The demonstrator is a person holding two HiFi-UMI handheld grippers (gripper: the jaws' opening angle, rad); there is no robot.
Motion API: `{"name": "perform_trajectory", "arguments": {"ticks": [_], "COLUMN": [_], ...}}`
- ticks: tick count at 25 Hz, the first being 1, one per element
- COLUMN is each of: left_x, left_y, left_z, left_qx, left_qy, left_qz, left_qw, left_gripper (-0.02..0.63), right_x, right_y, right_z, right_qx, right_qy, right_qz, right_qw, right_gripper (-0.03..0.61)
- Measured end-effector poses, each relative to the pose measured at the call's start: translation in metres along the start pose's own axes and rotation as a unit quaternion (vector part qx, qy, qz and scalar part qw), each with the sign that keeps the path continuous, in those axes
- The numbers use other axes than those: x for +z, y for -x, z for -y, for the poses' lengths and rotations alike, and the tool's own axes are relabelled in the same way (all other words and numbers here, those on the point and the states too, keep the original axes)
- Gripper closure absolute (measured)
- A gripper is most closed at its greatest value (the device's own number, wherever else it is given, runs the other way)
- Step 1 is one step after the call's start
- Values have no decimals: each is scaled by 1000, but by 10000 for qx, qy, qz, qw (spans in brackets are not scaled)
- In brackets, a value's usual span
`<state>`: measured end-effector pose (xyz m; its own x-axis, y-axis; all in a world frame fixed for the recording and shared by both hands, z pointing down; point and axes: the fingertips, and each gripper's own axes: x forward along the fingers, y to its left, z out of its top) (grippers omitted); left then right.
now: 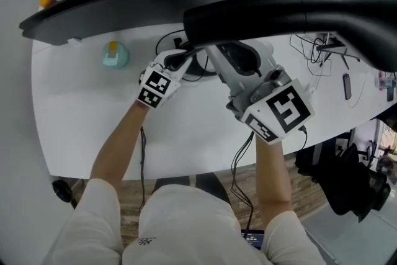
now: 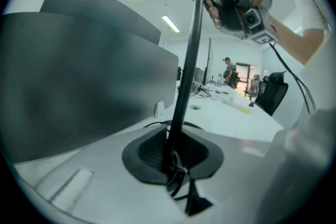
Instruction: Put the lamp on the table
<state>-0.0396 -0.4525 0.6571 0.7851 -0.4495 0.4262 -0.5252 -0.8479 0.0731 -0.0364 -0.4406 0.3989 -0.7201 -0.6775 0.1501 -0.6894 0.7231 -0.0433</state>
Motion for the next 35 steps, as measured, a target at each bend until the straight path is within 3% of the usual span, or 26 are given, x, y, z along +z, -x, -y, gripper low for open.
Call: {"name": "perform_trajectory", "arguments": {"ticks": [22,35], "left_x": [-8,-13], "left_y": [-7,-5], "left_z": [-13,-10], "left_qx": [56,29], "left_qy": [89,135], "left_qz": [20,-176], "left_qw": [9999,9997], "left_gripper": [575,577], "right_x": [-5,-7], "right_y": [-22,-25], "right_z": [-1,-7], "right_qx": [117,163], "right_qy": [103,132], "right_qz": [-82,-128], "right_qw": [9998,9997], "right_gripper": [537,538]}}
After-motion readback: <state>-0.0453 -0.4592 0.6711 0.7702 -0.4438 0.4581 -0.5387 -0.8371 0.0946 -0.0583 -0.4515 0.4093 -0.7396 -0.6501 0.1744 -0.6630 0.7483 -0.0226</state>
